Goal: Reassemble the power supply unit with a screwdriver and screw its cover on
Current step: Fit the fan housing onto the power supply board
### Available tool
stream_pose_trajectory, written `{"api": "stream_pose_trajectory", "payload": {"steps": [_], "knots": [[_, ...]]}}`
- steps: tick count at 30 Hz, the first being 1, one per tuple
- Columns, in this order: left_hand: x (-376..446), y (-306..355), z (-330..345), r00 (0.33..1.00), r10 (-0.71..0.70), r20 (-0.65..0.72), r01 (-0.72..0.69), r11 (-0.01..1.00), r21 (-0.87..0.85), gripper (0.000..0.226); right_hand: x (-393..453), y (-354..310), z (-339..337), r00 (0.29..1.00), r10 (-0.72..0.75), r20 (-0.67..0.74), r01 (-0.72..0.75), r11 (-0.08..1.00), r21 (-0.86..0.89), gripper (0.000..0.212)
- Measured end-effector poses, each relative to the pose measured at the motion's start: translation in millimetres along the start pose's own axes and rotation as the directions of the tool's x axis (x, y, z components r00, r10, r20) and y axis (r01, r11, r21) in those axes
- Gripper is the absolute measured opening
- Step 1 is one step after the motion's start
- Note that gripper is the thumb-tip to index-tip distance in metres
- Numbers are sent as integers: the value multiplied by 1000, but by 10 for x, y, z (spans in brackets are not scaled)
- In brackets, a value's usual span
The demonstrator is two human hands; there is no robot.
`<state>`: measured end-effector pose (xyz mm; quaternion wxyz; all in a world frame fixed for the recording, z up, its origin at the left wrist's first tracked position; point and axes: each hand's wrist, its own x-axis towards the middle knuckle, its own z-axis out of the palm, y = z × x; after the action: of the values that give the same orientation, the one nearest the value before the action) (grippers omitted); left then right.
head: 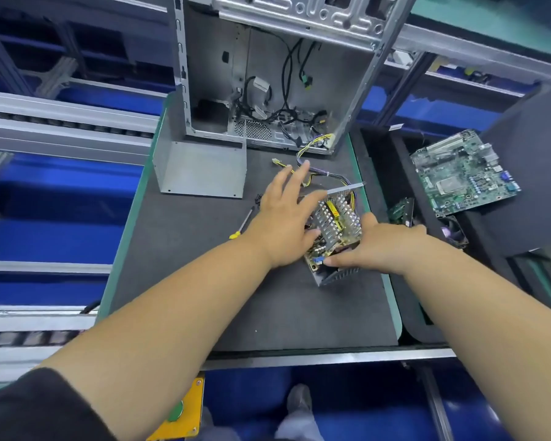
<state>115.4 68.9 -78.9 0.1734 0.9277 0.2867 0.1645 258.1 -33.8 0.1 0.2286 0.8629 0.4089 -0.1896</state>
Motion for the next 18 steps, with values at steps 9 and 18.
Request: {"api": "stream_pose_trajectory", "payload": {"steps": [9,18], "knots": [[70,-6,-91,997,-62,36,64,995,-83,27,31,-55,49,988,-72,-137,77,996,37,75],[-114,99,-72,989,-146,-14,145,988,-50,29,153,240,79,934,-239,-264,219,970,-102,86]]}}
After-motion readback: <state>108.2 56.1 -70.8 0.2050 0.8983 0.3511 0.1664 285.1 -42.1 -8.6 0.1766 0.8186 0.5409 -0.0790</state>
